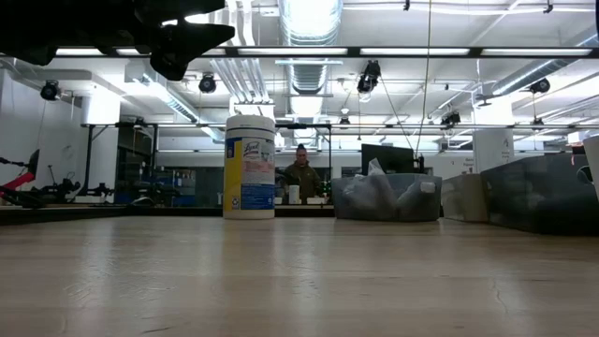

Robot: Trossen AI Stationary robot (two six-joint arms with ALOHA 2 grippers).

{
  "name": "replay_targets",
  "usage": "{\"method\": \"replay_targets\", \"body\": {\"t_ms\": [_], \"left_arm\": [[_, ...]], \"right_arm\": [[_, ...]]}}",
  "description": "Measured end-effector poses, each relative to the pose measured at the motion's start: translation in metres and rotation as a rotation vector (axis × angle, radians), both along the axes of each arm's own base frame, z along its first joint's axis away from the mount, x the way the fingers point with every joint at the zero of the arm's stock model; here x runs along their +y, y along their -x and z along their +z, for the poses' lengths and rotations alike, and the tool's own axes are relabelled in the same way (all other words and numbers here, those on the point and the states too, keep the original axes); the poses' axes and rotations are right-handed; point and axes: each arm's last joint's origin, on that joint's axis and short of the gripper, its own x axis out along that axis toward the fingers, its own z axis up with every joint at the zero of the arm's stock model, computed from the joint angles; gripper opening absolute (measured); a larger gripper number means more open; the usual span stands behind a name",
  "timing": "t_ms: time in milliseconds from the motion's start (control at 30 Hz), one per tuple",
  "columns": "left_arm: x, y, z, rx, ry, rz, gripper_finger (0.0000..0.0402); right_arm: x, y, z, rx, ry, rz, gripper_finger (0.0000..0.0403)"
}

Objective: Pick & Place Travel size toiletries
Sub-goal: Return to Home Position

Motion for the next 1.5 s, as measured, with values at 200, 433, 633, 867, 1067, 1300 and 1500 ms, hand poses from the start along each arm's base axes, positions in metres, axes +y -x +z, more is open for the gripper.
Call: {"method": "replay_targets", "body": {"t_ms": [200, 433, 633, 867, 1067, 1300, 1500], "left_arm": [[0.0, 0.0, 0.0, 0.0, 0.0, 0.0, 0.0255], [0.0, 0.0, -0.001, 0.01, -0.003, 0.0, 0.0255], [0.0, 0.0, -0.002, 0.024, 0.004, -0.002, 0.0255], [-0.001, 0.0, -0.004, 0.037, 0.037, -0.03, 0.0255], [-0.001, 0.0, -0.004, 0.041, 0.036, -0.031, 0.0255], [-0.001, 0.0, -0.005, 0.046, 0.035, -0.031, 0.0255], [-0.001, 0.0, -0.008, 0.076, 0.042, -0.031, 0.0255]], "right_arm": [[0.003, -0.002, 0.036, -0.073, -0.104, 0.013, 0.0192], [0.008, -0.014, 0.037, -0.377, 0.145, 0.203, 0.0203], [0.026, -0.035, 0.026, -0.721, 0.203, 0.509, 0.0199], [0.008, -0.04, -0.008, -1.094, 0.227, 0.749, 0.0179], [-0.024, -0.053, -0.042, -1.372, 0.598, 0.66, 0.0161], [-0.074, -0.049, -0.058, -1.37, 0.804, 0.468, 0.0138], [-0.098, -0.03, -0.079, -1.483, 0.682, 0.553, 0.0117]]}}
